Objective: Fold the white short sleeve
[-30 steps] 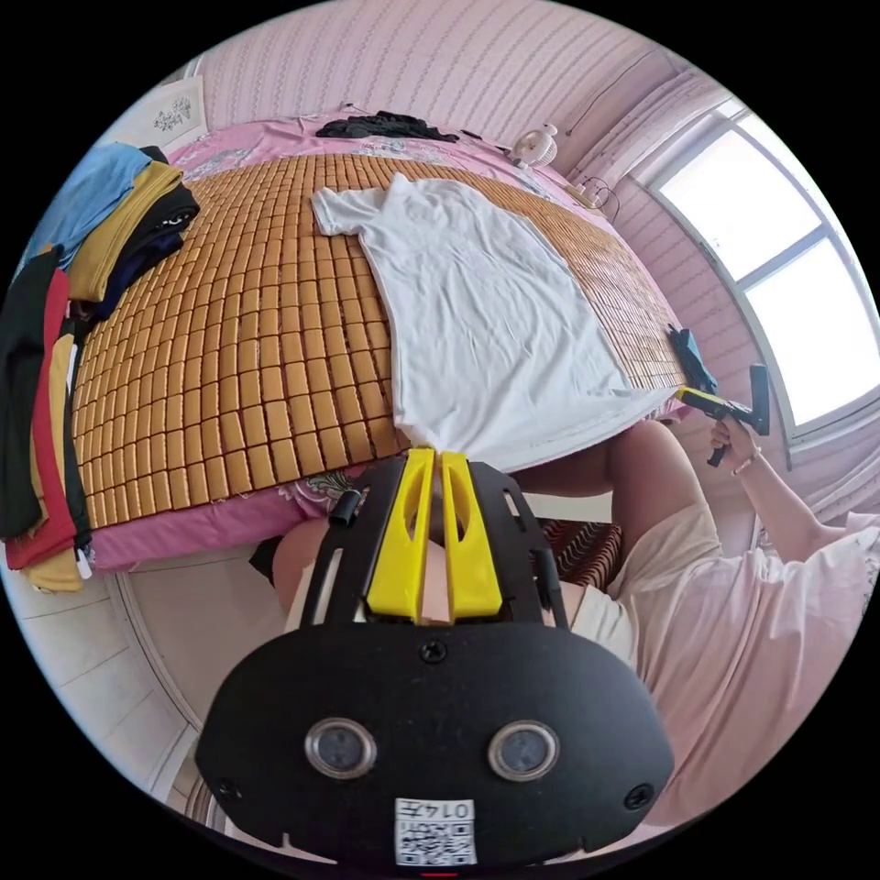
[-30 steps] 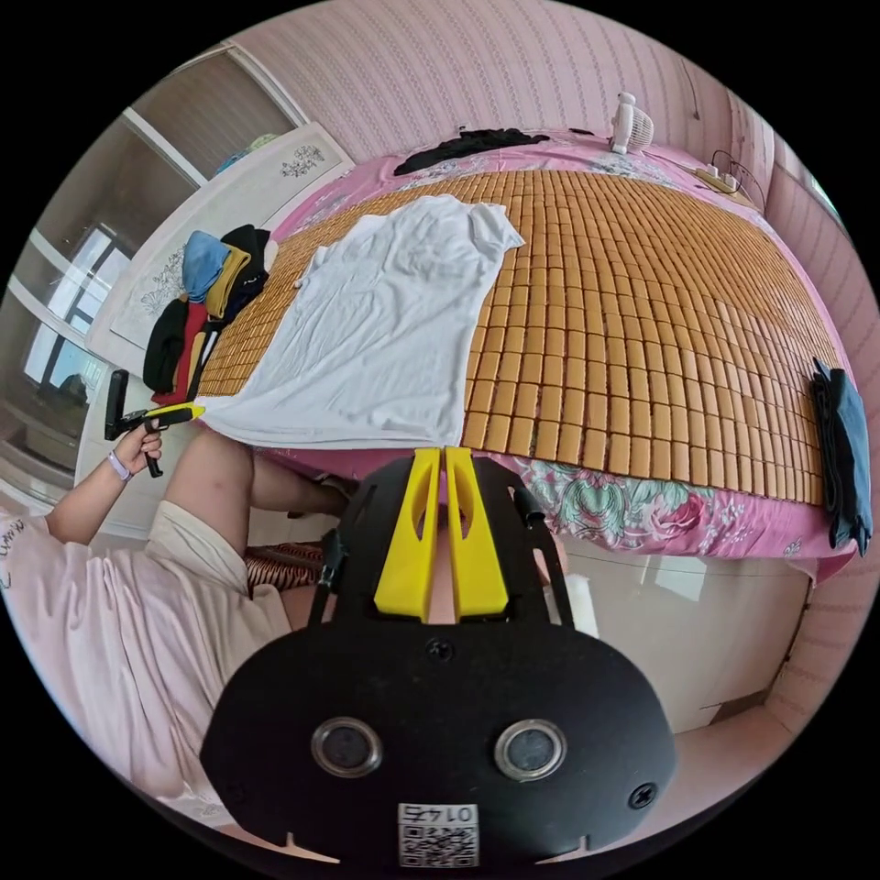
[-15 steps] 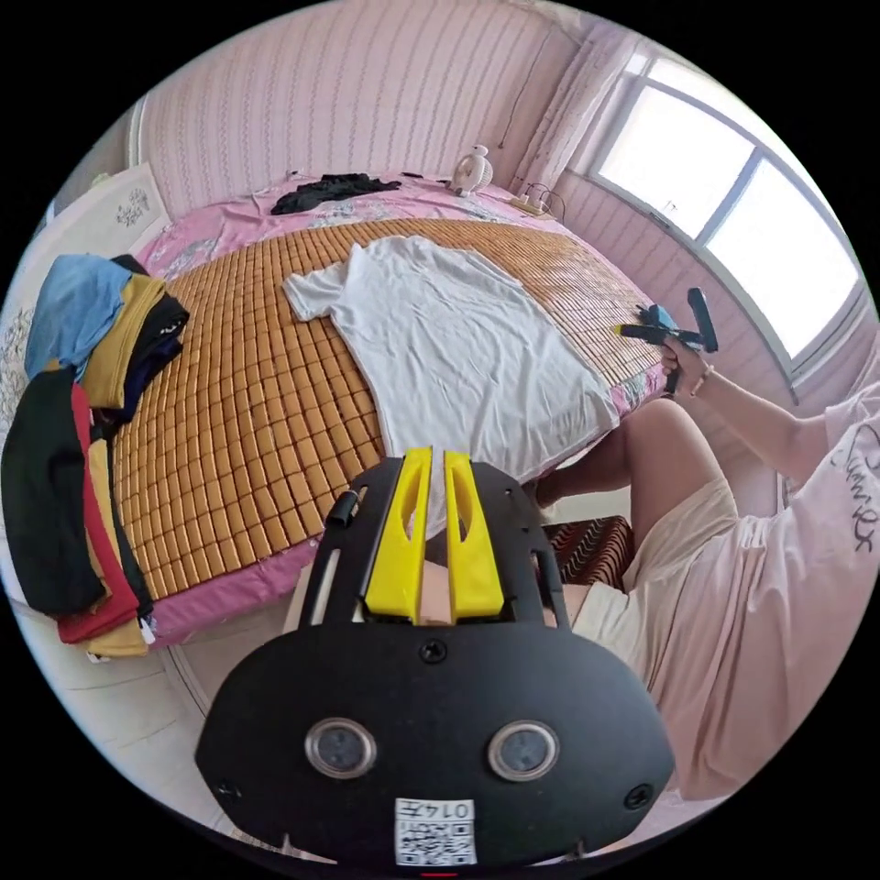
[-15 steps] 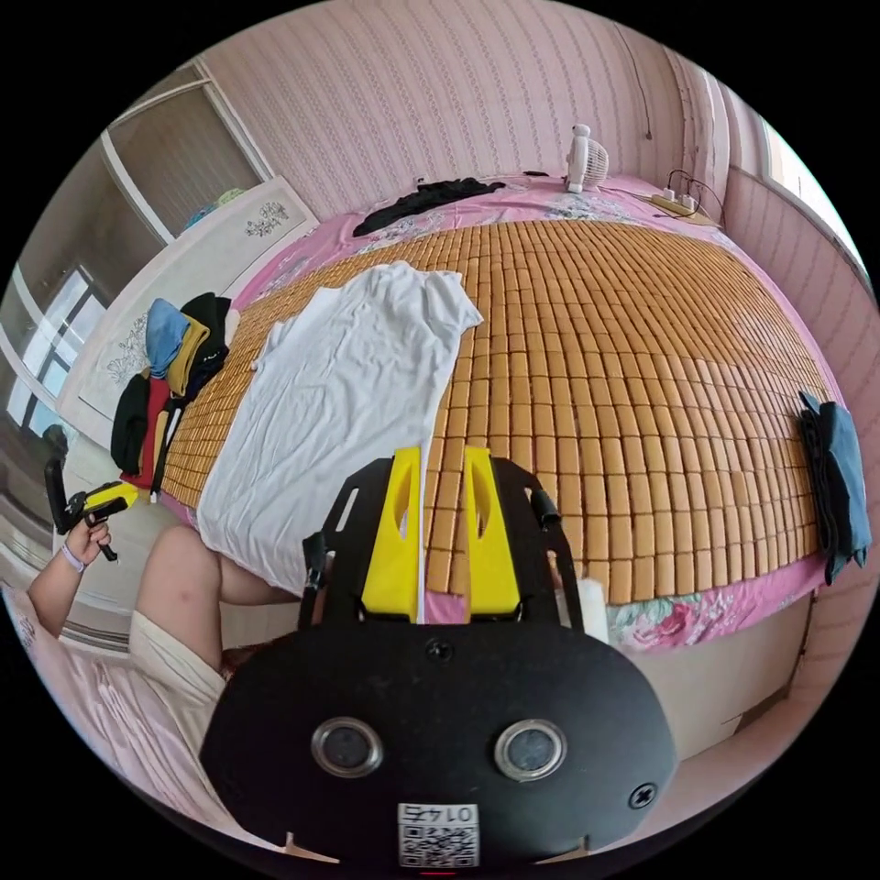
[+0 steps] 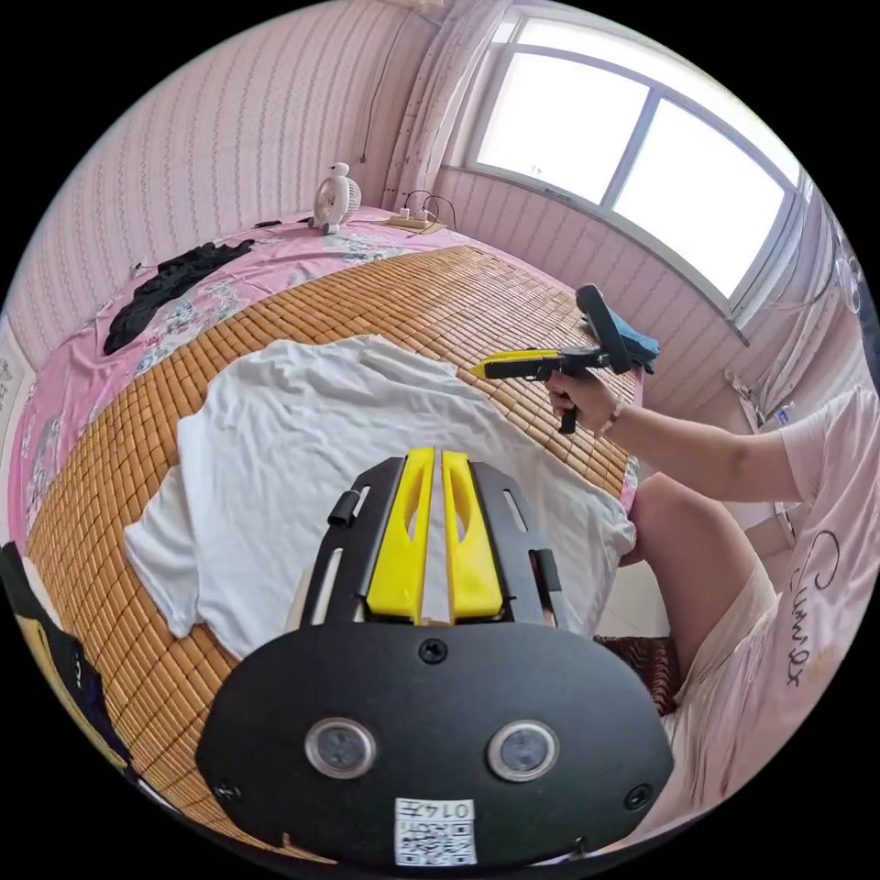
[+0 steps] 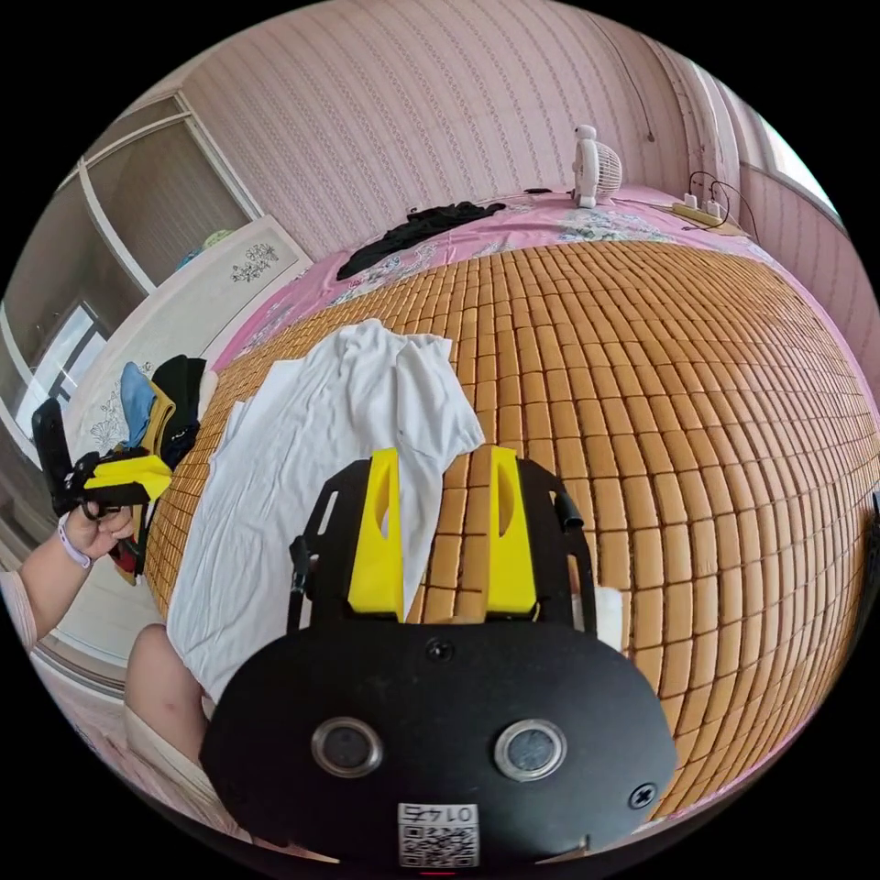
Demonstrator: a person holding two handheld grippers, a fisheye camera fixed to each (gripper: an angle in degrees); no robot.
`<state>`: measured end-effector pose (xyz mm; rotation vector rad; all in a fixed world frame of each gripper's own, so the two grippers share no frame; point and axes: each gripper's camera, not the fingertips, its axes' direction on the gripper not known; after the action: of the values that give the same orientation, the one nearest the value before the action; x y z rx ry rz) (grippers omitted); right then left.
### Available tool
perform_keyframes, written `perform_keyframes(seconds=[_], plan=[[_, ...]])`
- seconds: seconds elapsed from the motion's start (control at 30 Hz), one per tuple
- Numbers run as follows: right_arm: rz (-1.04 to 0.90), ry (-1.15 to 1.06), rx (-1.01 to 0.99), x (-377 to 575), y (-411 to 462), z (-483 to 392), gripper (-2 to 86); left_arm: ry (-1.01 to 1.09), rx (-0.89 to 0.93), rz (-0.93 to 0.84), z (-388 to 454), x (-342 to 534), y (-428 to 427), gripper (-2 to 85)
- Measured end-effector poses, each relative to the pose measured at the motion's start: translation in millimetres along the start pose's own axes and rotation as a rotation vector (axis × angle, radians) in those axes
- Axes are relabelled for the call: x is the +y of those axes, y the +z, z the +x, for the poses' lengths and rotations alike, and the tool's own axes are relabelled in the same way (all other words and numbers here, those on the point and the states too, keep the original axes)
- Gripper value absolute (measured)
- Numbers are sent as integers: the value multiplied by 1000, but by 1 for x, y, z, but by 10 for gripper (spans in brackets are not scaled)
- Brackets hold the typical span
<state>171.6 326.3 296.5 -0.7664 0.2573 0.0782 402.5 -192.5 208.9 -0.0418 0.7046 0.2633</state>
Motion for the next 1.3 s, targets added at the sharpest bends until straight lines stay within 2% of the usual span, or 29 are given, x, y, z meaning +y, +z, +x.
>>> perform_keyframes(seconds=[0.13, 0.2, 0.33, 0.47, 0.57, 0.77, 0.93, 1.0, 1.07, 1.17, 1.23, 1.3], plan=[[-112, 35, -26, -14, 37, 24, 87, -1, 41, 64, -16, -45, 55, -9], [-121, 79, -41, -13, 42, 41, 25, -7, 51, 81, -20, -57, 76, -9], [-88, 45, -82, 4, 32, 53, 5, 3, 34, 65, -19, -82, 116, -9], [-15, 43, -11, 39, -10, 64, 4, 42, 10, 61, -11, -103, 137, -8], [3, 34, -42, 60, -20, 72, 16, 70, -27, 35, -6, -124, 158, -5], [-74, -31, -30, 50, 27, 63, 86, -20, -183, -144, -20, -164, 236, 43], [-147, -42, 14, 29, 64, 61, 65, -135, -278, -312, -30, -168, 299, 53], [-181, -34, -45, 30, 68, 69, 8, -69, -292, -277, -21, -170, 303, 20], [-135, -39, -71, 38, 57, 75, -2, -18, -286, -285, -14, -173, 306, 7], [-64, -34, -47, 61, 26, 87, -5, 51, -237, -190, 2, -180, 294, -3], [-4, 7, -78, 76, 5, 97, -5, 124, -139, -93, 18, -190, 285, -6], [39, 32, -85, 91, -10, 105, -4, 146, -65, -81, 30, -197, 289, -7]])
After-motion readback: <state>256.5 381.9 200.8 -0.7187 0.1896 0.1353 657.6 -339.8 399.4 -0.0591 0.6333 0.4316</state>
